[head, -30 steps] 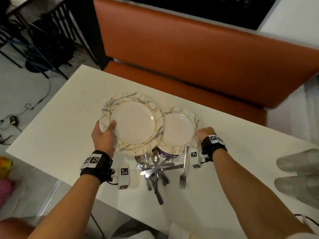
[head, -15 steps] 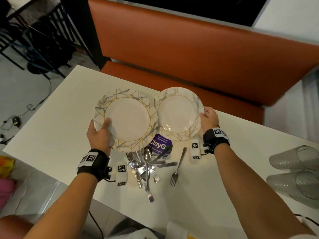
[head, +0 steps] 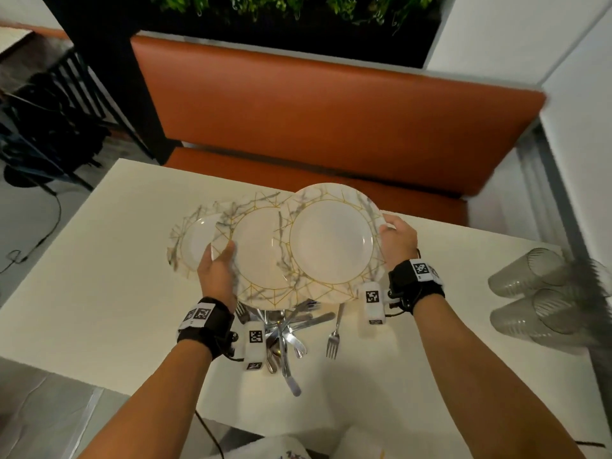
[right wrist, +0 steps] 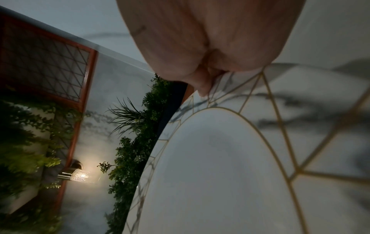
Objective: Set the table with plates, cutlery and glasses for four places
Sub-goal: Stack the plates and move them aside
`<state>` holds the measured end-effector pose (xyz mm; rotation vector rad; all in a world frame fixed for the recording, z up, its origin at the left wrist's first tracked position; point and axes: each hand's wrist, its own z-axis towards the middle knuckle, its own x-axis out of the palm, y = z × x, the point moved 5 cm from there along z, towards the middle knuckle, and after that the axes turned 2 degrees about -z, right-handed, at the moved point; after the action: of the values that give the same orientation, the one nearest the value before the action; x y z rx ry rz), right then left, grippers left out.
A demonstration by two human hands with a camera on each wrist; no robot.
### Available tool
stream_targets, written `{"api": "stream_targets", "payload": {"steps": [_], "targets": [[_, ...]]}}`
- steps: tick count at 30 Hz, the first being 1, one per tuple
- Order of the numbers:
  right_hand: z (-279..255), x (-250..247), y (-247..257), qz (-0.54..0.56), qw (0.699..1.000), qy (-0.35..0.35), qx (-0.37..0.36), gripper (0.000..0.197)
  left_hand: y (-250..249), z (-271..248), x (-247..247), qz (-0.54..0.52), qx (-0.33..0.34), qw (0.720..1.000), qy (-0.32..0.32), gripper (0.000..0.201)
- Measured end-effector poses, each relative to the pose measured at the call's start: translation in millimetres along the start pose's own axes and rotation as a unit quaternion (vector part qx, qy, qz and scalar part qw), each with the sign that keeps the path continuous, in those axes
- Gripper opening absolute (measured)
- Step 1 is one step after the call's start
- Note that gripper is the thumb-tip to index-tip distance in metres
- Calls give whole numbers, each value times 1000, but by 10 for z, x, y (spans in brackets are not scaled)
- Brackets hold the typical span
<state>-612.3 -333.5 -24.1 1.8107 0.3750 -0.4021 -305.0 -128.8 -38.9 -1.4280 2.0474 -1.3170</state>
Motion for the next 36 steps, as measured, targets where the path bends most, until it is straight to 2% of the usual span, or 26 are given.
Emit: {"api": "stream_targets", "payload": {"steps": [3, 7, 12, 16, 18, 19, 22, 23, 26, 27, 29, 31, 34, 36], "targets": [[-230, 138, -39, -9, 1000, -8, 24, 37, -14, 35, 49, 20, -13, 999, 34, 81], [-553, 384, -70, -41, 998, -35, 21, 34, -79, 123, -18, 45, -27, 995, 82, 64], [-938, 810, -49, -73, 996, -2, 49, 39, -191, 219, -224, 85, -32, 989, 116, 63], [-1171, 1195, 132, -91, 994, 41, 35, 48, -370, 368, -425, 109, -36, 986, 124, 61], [-1209, 1301, 213, -91, 994, 51, 27, 51, -457, 445, -495, 129, -21, 984, 124, 49], [-1258, 1569, 354, -89, 994, 59, 19, 52, -620, 601, -722, 115, -20, 986, 116, 50], [-1251, 1708, 450, -63, 997, 45, 28, 52, -656, 749, -888, 93, -43, 986, 128, 87], [-1271, 1848, 518, -58, 997, 53, 25, 52, -732, 798, -977, 87, -42, 987, 128, 90], [-1294, 2255, 715, -71, 993, 97, 4, 51, -902, 928, -1242, 116, -1, 990, 78, 104], [-1283, 2402, 772, -79, 990, 120, -10, 50, -971, 956, -1338, 131, 28, 990, 50, 101], [-1283, 2670, 882, -81, 980, 181, -33, 45, -1107, 1029, -1558, 154, 94, 984, -7, 82], [-1219, 2880, 941, -98, 970, 216, -46, 39, -1219, 1123, -1764, 159, 119, 980, -35, 83], [-982, 3066, 905, -194, 962, 187, -34, 38, -1298, 1345, -2095, 185, 136, 971, -68, 91], [-833, 3122, 783, -276, 946, 172, 8, 50, -1326, 1480, -2287, 189, 142, 968, -85, 88]]}}
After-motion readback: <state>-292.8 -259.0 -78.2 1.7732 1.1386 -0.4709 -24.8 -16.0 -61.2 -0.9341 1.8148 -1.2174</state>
